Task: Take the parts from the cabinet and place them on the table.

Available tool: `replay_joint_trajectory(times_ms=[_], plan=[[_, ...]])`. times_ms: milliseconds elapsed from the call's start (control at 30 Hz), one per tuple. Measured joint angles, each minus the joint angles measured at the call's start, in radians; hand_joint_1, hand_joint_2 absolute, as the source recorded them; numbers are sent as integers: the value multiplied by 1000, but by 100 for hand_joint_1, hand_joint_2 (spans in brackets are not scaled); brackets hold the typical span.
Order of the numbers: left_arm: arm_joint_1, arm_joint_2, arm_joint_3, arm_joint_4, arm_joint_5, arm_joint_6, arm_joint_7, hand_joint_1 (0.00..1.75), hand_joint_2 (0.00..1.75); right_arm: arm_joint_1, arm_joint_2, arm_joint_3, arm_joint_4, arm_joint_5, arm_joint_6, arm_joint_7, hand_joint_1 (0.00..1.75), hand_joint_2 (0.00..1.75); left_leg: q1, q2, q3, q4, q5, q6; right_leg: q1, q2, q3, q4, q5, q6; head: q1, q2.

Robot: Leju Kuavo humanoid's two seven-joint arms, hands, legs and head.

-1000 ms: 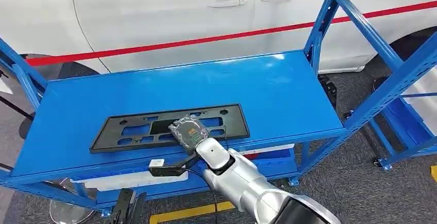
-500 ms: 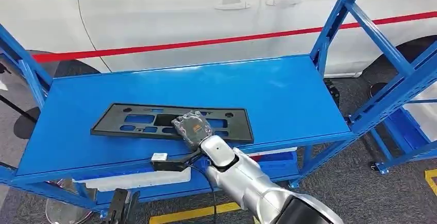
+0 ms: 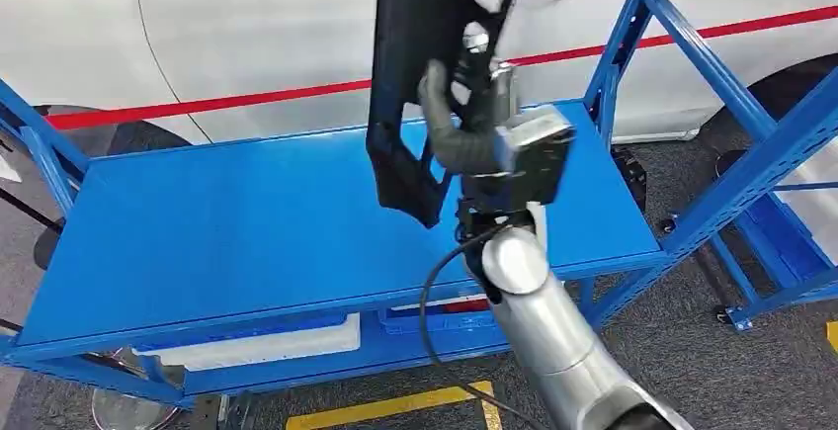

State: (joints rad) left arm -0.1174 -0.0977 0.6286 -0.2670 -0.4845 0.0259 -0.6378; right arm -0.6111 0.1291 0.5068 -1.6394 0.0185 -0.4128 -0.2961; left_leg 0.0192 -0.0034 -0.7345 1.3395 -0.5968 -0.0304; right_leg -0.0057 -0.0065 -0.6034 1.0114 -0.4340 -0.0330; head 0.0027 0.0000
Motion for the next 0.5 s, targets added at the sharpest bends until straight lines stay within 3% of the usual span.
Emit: replay_joint_trajectory(times_ms=[33, 67, 133, 167, 200, 300, 333, 367, 400, 467, 500], plan=[[9, 1, 8, 0, 6, 5, -6, 0, 175, 25, -16, -21, -36, -36, 0, -23, 175, 175, 0, 0, -4, 5, 14, 0, 0, 2, 3, 0, -2, 1, 0, 0], [17, 2, 16, 0, 13, 10, -14, 0, 175, 54, -31, -44, -70, -67, 0, -48, 175, 175, 0, 0, 14, -36, 45, 1, 0, 4, 6, 1, -6, 3, 0, 0], [30, 5, 34, 0, 22, 19, -24, 0, 175, 114, -56, -90, -123, -102, 2, -90, 175, 175, 0, 0, 102, -222, 144, 8, -1, 6, 13, 11, -12, 9, 0, 0], [35, 5, 41, 0, 24, 19, -28, 0, 175, 140, -65, -108, -145, -109, 5, -110, 175, 175, 0, 0, 130, -295, 160, 15, -1, 6, 12, 15, -17, 14, 0, 0], [39, 7, 51, 0, 25, 20, -30, 0, 175, 166, -77, -125, -166, -116, 10, -130, 175, 175, -7, -1, 140, -307, 153, 19, 8, 7, 5, 22, -18, 20, 1, 0], [50, 7, 68, 0, 27, 19, -35, 0, 175, 233, -100, -149, -208, -127, 25, -143, 175, 175, -12, -4, 133, -305, 157, 31, 1, 8, 1, 15, -9, 34, 1, 0], [51, 6, 72, 0, 27, 19, -35, 0, 175, 244, -103, -155, -218, -128, 25, -143, 175, 175, -4, -3, 134, -317, 166, 43, 3, 8, -1, 16, -12, 42, 1, 0], [50, 6, 75, 0, 27, 19, -36, 0, 175, 251, -109, -160, -226, -128, 25, -145, 175, 175, -2, 0, 134, -323, 172, 52, -2, 8, -5, 31, -35, 47, 1, 0], [49, 7, 77, 0, 27, 19, -36, 0, 175, 254, -113, -165, -235, -128, 25, -145, 175, 175, -3, 1, 129, -325, 177, 59, -2, 7, -22, 73, -77, 48, 5, 0], [48, 7, 81, 0, 28, 19, -36, 0, 175, 265, -122, -173, -247, -128, 25, -146, 175, 175, -3, 1, 119, -324, 184, 64, -3, 8, -83, 235, -171, 56, 7, 0], [48, 7, 82, 0, 29, 19, -36, 0, 175, 273, -125, -174, -249, -127, 26, -146, 175, 175, -4, 2, 112, -323, 189, 63, -5, 8, -108, 308, -201, 59, 7, 0]])
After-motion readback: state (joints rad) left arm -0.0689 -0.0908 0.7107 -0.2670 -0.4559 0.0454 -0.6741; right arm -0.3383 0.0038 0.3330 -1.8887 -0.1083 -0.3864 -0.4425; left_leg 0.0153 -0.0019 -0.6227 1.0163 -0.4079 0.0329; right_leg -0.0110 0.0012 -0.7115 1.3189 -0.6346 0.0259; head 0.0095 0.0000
